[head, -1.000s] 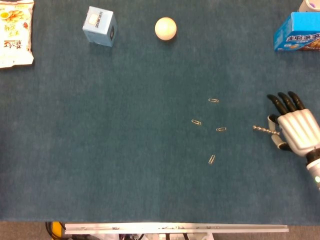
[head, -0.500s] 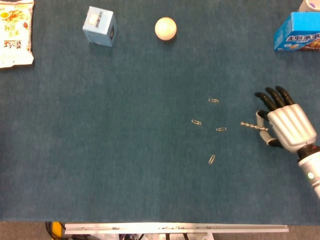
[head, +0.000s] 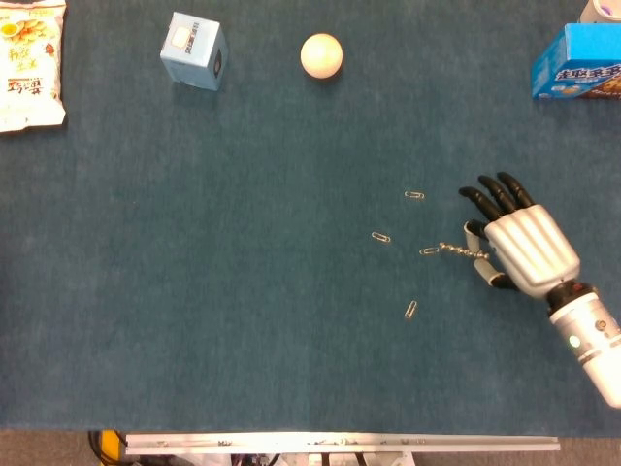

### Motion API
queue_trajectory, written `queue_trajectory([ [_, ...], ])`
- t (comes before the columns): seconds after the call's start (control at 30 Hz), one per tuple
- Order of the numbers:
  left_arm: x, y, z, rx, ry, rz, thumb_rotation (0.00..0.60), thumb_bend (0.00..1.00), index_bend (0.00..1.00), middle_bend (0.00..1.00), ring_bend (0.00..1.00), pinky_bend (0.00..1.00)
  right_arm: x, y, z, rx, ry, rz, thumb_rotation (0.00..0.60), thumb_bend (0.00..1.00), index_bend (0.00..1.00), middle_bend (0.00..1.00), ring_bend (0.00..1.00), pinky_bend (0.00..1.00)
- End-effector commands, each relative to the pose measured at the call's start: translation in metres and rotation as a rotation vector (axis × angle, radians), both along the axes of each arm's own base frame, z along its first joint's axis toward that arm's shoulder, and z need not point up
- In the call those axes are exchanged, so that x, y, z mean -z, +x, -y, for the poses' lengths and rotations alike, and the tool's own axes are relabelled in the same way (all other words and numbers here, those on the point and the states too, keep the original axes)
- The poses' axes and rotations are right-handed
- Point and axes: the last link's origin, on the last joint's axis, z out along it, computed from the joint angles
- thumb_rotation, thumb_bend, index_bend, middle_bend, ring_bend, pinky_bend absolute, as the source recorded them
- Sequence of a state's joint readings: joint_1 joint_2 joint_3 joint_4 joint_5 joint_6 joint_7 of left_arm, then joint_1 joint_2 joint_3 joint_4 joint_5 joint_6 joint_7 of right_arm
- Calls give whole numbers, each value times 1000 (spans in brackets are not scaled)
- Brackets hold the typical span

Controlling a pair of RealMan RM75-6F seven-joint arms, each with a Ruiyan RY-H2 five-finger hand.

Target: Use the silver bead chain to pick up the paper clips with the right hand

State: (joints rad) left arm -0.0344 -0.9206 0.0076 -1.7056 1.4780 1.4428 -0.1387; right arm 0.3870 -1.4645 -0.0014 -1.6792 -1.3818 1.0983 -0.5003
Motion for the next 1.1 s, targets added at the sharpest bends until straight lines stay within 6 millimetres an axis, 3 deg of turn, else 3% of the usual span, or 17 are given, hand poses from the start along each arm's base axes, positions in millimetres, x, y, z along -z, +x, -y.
queue_trajectory([
  [0.03,0,0,0,0,1,1,600,0,403,359,306,435,2,0,0,-3,3,-5,600,327,717,164,0,54],
  [0.6,-3,-2,-1,-9,14,0,600,0,403,359,306,435,11,4,-1,-8,23,-4,600,327,717,164,0,54],
  [1.1,-3,-4,-2,-20,21,-9,600,0,403,359,306,435,2,22,-25,-49,107,66,600,327,720,169,0,54],
])
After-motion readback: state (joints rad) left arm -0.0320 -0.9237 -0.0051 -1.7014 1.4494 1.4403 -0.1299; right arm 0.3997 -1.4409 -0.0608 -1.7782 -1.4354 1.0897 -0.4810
